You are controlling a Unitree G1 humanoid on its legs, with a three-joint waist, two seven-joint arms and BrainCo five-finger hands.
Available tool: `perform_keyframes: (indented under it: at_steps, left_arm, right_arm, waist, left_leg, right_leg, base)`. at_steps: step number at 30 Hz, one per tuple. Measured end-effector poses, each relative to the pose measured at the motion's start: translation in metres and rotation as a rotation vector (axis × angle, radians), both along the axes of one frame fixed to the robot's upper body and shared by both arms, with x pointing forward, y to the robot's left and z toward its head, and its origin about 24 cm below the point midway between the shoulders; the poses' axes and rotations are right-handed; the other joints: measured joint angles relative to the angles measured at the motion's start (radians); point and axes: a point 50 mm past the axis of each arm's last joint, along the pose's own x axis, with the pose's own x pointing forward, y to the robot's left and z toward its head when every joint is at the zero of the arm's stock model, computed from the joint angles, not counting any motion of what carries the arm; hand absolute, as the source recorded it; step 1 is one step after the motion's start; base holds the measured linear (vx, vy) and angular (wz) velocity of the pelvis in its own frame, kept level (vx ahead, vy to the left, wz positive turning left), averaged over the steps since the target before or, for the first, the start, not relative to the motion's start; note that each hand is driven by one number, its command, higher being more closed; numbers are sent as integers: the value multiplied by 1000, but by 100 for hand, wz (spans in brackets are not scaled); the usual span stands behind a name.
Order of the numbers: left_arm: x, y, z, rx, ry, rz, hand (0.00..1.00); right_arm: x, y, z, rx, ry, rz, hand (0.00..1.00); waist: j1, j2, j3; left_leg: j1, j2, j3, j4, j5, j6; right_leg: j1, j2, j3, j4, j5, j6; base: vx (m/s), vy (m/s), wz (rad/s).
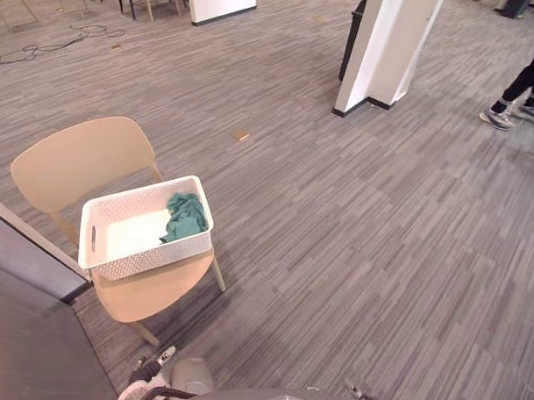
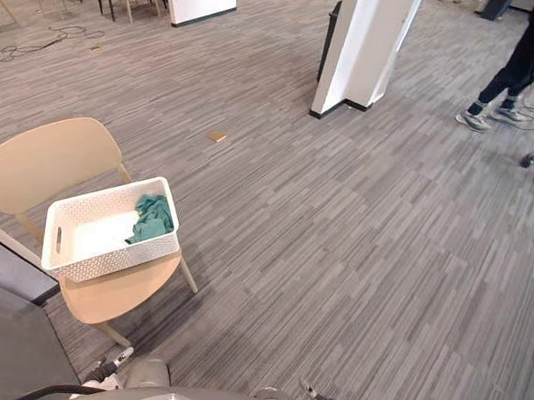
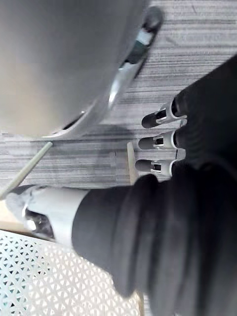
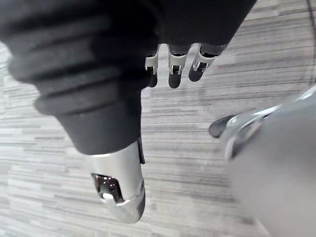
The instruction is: Pick up the laundry basket with both hands and put the clothes into the washing machine.
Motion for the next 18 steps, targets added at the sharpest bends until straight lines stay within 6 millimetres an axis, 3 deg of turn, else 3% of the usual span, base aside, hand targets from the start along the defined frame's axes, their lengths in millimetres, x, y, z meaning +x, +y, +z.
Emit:
perform_keyframes:
  at_steps: [1,2,3,4,7,10,11,12,14,16,18]
  left_arm:
    - [0,0,0,0,4,-10,0]
    - [-2,-2,-1,-4,16,-26,0]
    - [-2,2,-1,1,24,-31,0]
    - [-1,7,0,20,27,-51,0]
    - [-5,10,-2,27,65,-80,0]
    - [-15,8,-4,20,89,-74,0]
    - [-19,7,-5,20,100,-86,0]
    - [-16,8,-4,27,99,-120,0]
    - [-10,9,-3,36,85,-158,0]
    - [-6,9,-2,38,78,-169,0]
    - [1,8,0,49,64,-209,0]
  right_arm:
    - [11,-2,3,-7,-27,5,0]
    - [15,-5,5,-12,-44,-11,0]
    - [22,1,6,0,-67,-13,0]
    - [29,7,6,15,-91,-15,0]
    - [41,13,9,31,-126,-18,0]
    - [40,20,7,48,-128,-16,0]
    - [34,24,5,56,-117,-18,0]
    - [23,27,1,63,-91,-10,0]
    - [3,27,-4,58,-47,-1,0]
    - [-15,24,-7,61,3,-14,0]
    - [-29,22,-9,67,31,-56,0]
  waist:
    - [0,4,2]
    - [0,17,-1]
    - [6,-8,-2]
    - [2,-33,-3]
    - [16,-38,13]
    - [26,-27,15]
    - [23,-25,12]
    - [12,-30,9]
    - [-11,-37,11]
    - [-14,-37,15]
    - [-29,-40,15]
  left_leg:
    - [4,-35,76,-208,21,19]
    - [14,-51,188,-423,152,81]
    - [35,-79,249,-471,173,128]
    - [52,-113,289,-531,188,141]
    - [71,-148,268,-518,155,194]
    - [151,-164,262,-556,113,176]
    - [192,-180,237,-587,95,159]
    - [223,-201,203,-607,91,161]
    - [258,-225,151,-615,83,163]
    - [306,-232,107,-621,82,165]
    - [341,-232,33,-638,85,162]
  right_leg:
    - [25,0,-19,-25,2,4]
    - [41,13,-48,-40,-2,12]
    - [50,-5,-57,-52,-5,21]
    - [48,-25,-65,-75,18,23]
    - [90,-38,-55,-95,72,31]
    - [78,-78,-47,76,73,32]
    - [29,-118,-34,249,77,37]
    - [-37,-168,-11,445,106,71]
    - [-130,-201,60,709,120,72]
    - [-203,-186,119,842,85,72]
    - [-261,-152,135,794,-10,71]
  base:
    - [347,44,38]
    - [442,72,44]
    - [425,83,58]
    - [409,89,51]
    - [278,96,38]
    - [215,128,17]
    - [198,139,47]
    - [198,127,69]
    - [261,56,103]
    - [224,1,78]
    - [161,-78,89]
